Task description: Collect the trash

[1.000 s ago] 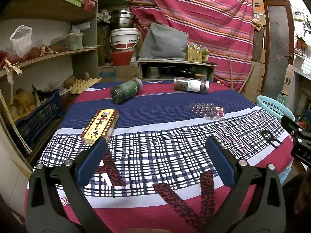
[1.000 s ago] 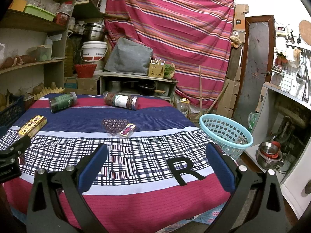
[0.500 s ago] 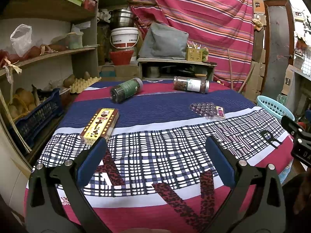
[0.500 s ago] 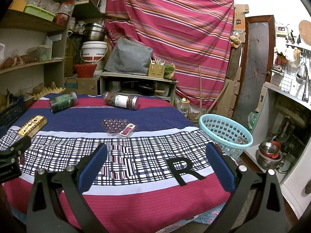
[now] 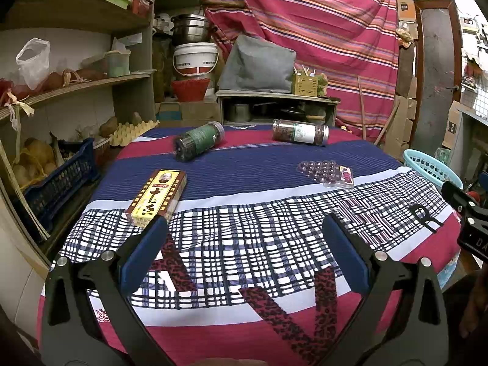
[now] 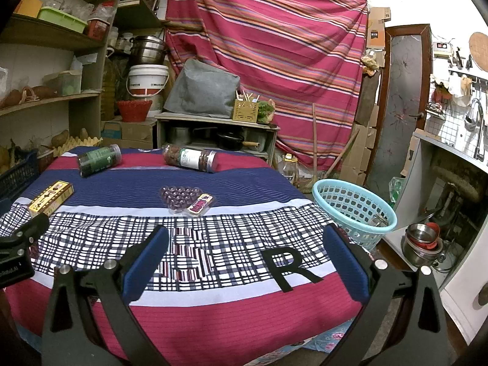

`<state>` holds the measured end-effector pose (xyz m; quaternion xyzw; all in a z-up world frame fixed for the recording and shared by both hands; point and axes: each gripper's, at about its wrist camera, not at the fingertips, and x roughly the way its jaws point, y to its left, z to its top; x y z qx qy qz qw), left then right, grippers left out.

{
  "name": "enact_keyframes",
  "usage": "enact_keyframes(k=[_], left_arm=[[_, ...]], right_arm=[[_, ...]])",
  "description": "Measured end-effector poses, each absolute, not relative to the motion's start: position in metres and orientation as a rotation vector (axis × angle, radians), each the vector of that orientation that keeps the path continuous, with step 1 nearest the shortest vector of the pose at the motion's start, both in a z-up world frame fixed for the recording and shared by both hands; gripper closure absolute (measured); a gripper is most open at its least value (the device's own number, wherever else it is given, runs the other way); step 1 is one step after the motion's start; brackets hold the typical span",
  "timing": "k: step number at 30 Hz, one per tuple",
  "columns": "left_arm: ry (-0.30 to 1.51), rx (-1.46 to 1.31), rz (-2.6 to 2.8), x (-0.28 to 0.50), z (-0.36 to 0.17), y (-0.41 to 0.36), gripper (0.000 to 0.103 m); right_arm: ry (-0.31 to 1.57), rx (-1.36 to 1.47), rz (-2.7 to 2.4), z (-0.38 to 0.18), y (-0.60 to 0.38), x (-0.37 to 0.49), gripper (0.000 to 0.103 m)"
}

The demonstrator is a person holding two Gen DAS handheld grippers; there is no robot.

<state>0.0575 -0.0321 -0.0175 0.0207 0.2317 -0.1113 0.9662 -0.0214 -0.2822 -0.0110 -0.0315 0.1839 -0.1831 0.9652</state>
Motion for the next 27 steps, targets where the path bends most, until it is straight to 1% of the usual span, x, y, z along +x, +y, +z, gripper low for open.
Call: enact_keyframes(k=[27], left_arm=[[0.476, 0.015, -0.219, 0.0587, -0.0196, -0.0261, 0.005]], right_arm=[[0.372, -0.063, -0.372, -0.0107, -0.2809, -0.0206, 0.005]])
